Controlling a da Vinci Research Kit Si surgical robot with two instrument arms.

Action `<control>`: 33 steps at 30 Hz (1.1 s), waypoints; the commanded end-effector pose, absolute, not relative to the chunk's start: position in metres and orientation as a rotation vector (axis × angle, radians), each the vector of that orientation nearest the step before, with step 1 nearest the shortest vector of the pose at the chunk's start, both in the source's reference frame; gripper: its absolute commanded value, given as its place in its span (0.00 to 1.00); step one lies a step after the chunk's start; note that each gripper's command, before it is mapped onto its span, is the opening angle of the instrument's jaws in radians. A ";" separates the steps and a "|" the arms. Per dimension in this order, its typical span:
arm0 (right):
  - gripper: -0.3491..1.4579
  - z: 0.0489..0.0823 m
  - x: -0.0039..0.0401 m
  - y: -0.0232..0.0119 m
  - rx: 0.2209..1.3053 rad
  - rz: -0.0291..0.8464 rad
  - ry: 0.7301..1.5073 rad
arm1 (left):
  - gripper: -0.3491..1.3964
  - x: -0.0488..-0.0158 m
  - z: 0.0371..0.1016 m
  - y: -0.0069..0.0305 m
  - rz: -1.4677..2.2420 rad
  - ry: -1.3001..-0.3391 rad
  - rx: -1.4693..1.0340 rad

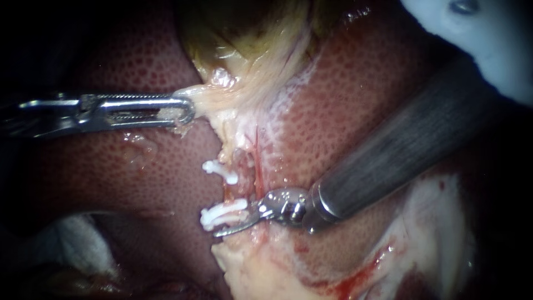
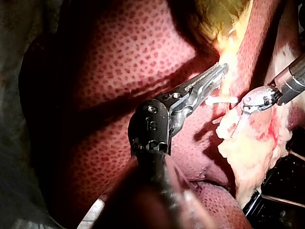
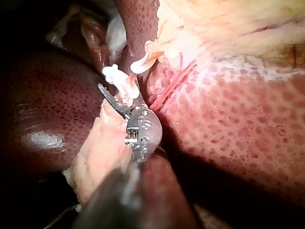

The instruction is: Go to the cutting position left tube

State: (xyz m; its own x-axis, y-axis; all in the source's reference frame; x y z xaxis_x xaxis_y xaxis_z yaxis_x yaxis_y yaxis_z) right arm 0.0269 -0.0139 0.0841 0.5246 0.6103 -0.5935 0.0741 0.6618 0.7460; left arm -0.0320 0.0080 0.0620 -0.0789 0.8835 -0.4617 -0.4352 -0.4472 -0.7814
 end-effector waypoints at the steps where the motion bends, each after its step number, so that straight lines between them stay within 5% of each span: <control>1: 0.98 0.0841 0.0269 -0.0139 0.808 0.365 0.984 | 0.00 -0.0320 0.0620 0.0080 1.707 -0.563 -1.192; 33: 0.98 0.0808 0.0217 -0.0101 0.823 0.387 0.989 | 0.00 -0.0318 0.0620 0.0080 1.708 -0.564 -1.193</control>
State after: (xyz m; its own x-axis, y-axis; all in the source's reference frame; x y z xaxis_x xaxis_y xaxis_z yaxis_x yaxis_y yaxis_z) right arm 0.0217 -0.0100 0.0807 0.5162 0.6299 -0.5802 0.0686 0.6449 0.7612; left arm -0.0318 0.0080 0.0620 -0.0794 0.8832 -0.4622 -0.4339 -0.4480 -0.7817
